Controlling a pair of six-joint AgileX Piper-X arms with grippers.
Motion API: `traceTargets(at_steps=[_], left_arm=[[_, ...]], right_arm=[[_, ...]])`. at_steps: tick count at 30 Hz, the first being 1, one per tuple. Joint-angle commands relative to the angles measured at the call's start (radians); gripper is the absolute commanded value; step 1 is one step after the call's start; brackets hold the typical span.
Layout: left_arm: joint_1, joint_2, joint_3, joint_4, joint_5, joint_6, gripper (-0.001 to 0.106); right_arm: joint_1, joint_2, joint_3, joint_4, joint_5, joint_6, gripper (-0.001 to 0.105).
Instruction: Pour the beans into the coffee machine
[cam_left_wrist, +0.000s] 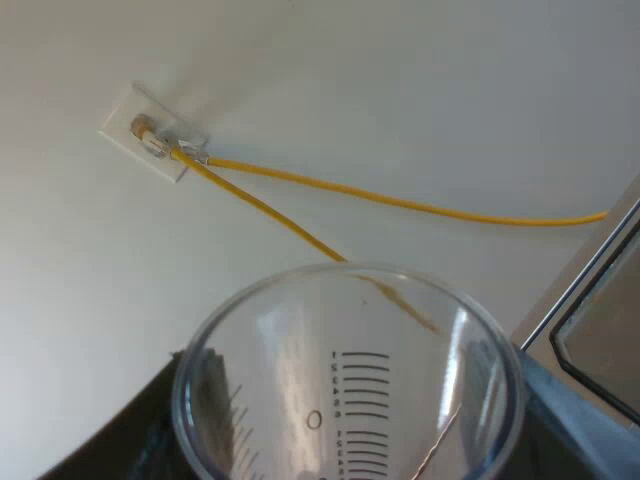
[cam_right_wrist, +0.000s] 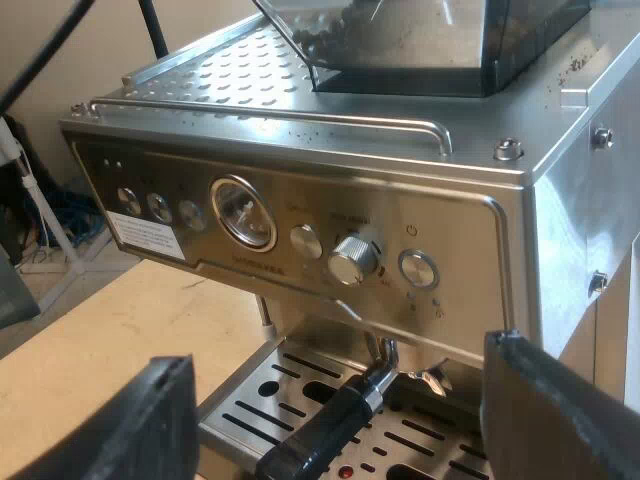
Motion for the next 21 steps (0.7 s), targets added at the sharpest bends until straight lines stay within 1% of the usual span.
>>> traceTargets(at_steps=[1,2,4,6,7,9,10,12,17,19,21], left_arm=[[-0.015,-0.008,-0.011,-0.036,-0.015,0.016,0.032],[-0.018,-0.008,-0.011,-0.039,-0.015,0.028,0.032],[-0.037,-0.008,-0.011,-0.062,-0.015,0.078,0.032],[-0.048,-0.008,-0.011,-0.076,-0.015,0.096,0.032],[-0.057,-0.008,-0.011,-0.087,-0.015,0.12,0.032],[-0.063,-0.005,-0.011,-0.096,-0.015,0.146,0.032],[-0.064,-0.001,-0.011,-0.097,-0.017,0.176,0.032],[-0.064,0.005,-0.011,-0.097,-0.03,0.212,0.032],[-0.064,0.018,-0.011,-0.104,-0.03,0.222,0.032],[-0.064,0.027,-0.011,-0.104,-0.03,0.247,0.032],[-0.064,0.028,-0.011,-0.104,-0.03,0.25,0.032]], right_arm=[[0.001,-0.006,-0.012,-0.001,-0.009,-0.003,0.062],[0.001,-0.006,-0.012,-0.001,-0.009,-0.003,0.062],[0.001,-0.006,-0.012,-0.001,-0.009,-0.003,0.062],[0.001,-0.006,-0.012,-0.001,-0.009,-0.003,0.062],[0.001,-0.006,-0.012,-0.001,-0.009,-0.003,0.062],[0.001,-0.006,-0.012,0.001,-0.009,-0.002,0.062],[0.001,-0.006,-0.012,0.0,-0.014,0.019,0.062],[0.001,-0.006,-0.012,0.006,-0.017,0.02,0.062],[0.001,-0.023,-0.012,0.024,-0.017,0.02,0.062],[0.001,-0.034,-0.012,0.024,-0.017,0.02,0.062],[0.001,-0.039,-0.012,0.024,-0.015,0.02,0.062]])
